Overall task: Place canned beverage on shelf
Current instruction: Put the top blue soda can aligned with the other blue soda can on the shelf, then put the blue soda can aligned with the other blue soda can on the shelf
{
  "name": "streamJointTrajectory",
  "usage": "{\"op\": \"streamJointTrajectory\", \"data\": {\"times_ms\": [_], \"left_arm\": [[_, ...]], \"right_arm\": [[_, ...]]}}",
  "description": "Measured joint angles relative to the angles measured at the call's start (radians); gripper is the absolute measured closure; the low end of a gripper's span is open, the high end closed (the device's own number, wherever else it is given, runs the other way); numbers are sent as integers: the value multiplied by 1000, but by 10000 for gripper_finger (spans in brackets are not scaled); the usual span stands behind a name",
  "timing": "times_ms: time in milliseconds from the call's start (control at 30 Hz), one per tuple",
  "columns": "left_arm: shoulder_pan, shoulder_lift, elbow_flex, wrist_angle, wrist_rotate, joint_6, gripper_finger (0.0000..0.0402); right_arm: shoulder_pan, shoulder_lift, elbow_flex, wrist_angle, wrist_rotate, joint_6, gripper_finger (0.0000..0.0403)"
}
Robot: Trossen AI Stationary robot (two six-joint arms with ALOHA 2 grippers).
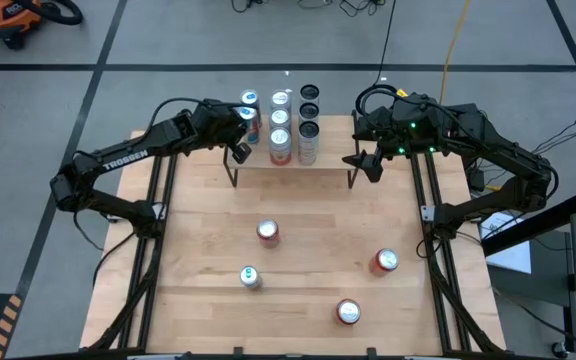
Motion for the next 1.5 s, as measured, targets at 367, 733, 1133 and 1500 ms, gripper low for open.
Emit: {"op": "streamJointTrajectory", "data": {"times_ms": [367,733,1133,1500], "left_arm": [[0,1,0,17,-1,6,384],[-1,-2,0,-11,-2,23,384],[-74,-120,0,-74,70,-74,384],[-251,-188,0,-187,169,-249,384]], "right_arm": [[0,0,0,0,-3,0,55],[1,0,0,0,-4,0,55],[2,0,0,0,-7,38,55],[2,0,0,-3,-8,92,55]]}}
